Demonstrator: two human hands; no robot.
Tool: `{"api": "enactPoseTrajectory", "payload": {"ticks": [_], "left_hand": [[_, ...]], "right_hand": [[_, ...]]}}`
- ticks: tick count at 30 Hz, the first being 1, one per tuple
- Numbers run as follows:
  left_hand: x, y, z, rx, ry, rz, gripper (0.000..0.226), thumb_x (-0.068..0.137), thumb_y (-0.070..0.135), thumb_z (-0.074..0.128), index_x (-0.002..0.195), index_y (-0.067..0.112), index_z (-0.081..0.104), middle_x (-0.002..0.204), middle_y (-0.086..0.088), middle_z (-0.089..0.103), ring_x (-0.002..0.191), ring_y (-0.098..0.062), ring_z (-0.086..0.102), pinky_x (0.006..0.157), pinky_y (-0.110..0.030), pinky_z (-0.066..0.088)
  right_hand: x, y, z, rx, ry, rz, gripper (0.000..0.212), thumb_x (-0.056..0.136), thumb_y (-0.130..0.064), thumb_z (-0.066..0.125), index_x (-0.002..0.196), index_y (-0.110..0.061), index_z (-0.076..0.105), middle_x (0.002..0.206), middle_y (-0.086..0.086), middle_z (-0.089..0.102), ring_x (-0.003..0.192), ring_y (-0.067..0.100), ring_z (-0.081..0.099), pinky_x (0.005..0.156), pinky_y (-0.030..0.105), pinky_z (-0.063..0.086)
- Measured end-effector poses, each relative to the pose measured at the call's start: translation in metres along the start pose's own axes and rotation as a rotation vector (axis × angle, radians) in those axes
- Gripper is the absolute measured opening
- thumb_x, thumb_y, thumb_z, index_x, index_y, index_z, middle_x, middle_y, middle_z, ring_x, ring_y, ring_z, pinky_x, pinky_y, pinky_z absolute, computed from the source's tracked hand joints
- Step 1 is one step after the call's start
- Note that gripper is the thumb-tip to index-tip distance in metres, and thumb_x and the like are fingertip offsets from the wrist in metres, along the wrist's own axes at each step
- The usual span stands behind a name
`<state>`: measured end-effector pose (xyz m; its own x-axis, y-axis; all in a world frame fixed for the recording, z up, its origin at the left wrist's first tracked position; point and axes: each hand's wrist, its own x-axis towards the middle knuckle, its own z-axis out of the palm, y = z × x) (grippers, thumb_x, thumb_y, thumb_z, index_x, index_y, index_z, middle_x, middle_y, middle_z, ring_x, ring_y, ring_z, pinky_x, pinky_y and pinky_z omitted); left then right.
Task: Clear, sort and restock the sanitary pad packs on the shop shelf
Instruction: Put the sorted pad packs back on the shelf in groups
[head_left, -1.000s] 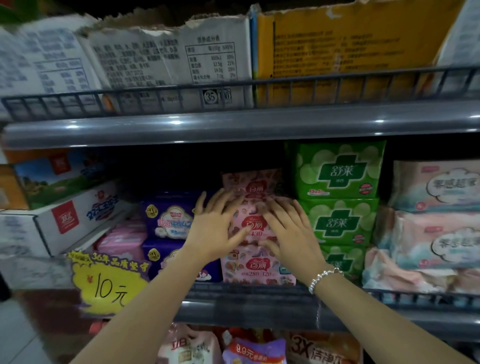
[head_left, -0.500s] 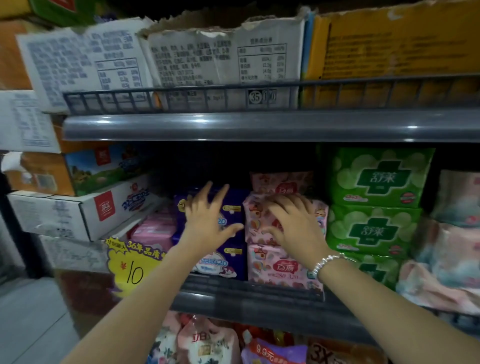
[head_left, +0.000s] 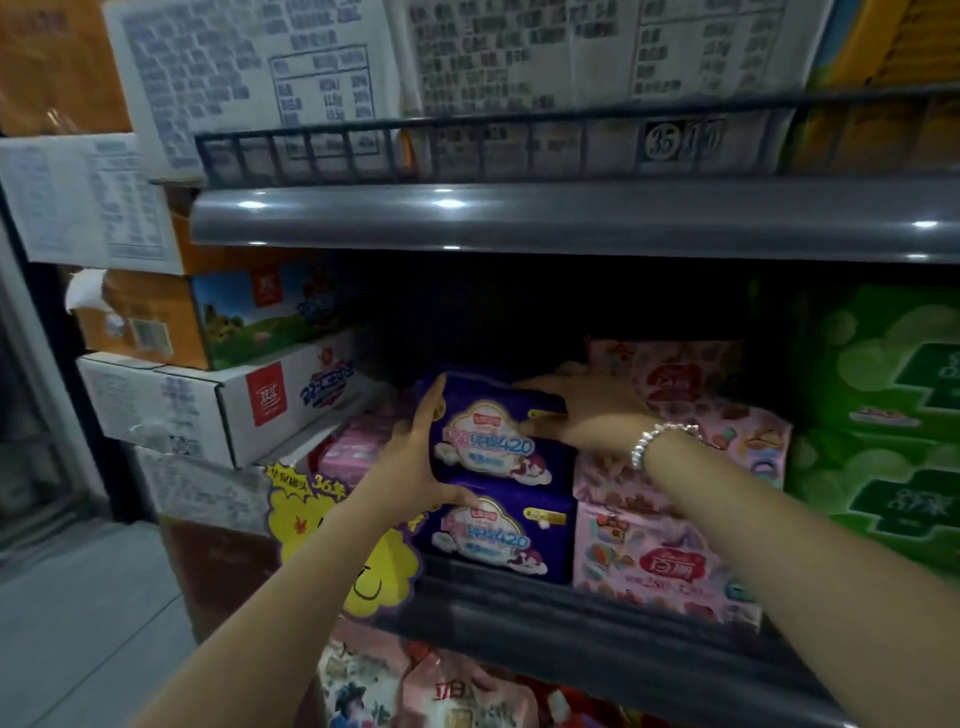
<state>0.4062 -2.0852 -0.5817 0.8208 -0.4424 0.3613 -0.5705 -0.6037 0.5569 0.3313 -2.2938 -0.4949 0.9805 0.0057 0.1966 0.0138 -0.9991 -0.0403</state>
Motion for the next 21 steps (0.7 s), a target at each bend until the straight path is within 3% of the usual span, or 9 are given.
{"api": "enactPoseTrajectory", "payload": {"ticks": [5,8,11,14,17,21], "left_hand": [[-0.006,0.002,-0.001,-0.038,0.092,0.011,0.130,0.054,0.035,0.093,0.130,0.067,-0.008,0.139,-0.014,0.032,0.129,-0.034,0.039,0.103,-0.043,0.039],[-0.004,0.004,-0.002,-0.012,0.088,0.001,0.131,0.055,0.037,0.092,0.131,0.065,-0.012,0.138,-0.014,0.031,0.128,-0.034,0.037,0.103,-0.043,0.038],[0.000,0.004,-0.004,0.014,0.091,-0.013,0.137,0.056,0.040,0.091,0.129,0.063,-0.022,0.147,-0.014,0.020,0.136,-0.034,0.028,0.108,-0.044,0.034],[0.008,0.005,-0.007,-0.076,0.005,-0.026,0.141,0.055,0.035,0.092,0.131,0.059,-0.024,0.158,-0.014,0.003,0.144,-0.031,0.022,0.108,-0.044,0.034],[0.014,0.006,-0.008,-0.108,-0.044,-0.021,0.146,0.053,0.031,0.094,0.137,0.053,-0.024,0.157,-0.016,0.016,0.139,-0.027,0.035,0.101,-0.036,0.041],[0.017,0.003,-0.003,-0.102,-0.048,-0.007,0.147,0.052,0.031,0.094,0.135,0.055,-0.024,0.153,-0.021,0.028,0.127,-0.030,0.050,0.087,-0.029,0.047]], "right_hand": [[-0.002,0.003,0.000,0.142,0.009,-0.022,0.052,0.088,-0.057,0.056,0.137,-0.047,0.044,0.142,0.000,0.041,0.130,0.023,0.039,0.106,0.035,0.035],[-0.003,0.002,-0.001,0.133,-0.013,-0.006,0.050,0.088,-0.057,0.054,0.137,-0.048,0.042,0.141,0.002,0.040,0.130,0.024,0.038,0.105,0.035,0.035],[-0.004,0.000,-0.004,0.119,-0.036,0.014,0.056,0.089,-0.059,0.053,0.141,-0.050,0.035,0.147,0.007,0.031,0.136,0.028,0.030,0.109,0.034,0.028],[-0.002,0.000,-0.011,0.173,-0.123,0.065,0.071,0.088,-0.063,0.049,0.148,-0.049,0.015,0.160,0.006,0.013,0.146,0.031,0.015,0.113,0.035,0.021],[0.001,-0.003,-0.015,0.146,-0.192,0.050,0.069,0.091,-0.064,0.043,0.151,-0.041,0.018,0.159,-0.002,0.025,0.143,0.023,0.028,0.104,0.024,0.028],[-0.002,0.000,-0.016,0.221,-0.142,0.074,0.059,0.093,-0.058,0.047,0.146,-0.037,0.033,0.145,-0.005,0.048,0.132,0.014,0.043,0.091,0.018,0.030]]}}
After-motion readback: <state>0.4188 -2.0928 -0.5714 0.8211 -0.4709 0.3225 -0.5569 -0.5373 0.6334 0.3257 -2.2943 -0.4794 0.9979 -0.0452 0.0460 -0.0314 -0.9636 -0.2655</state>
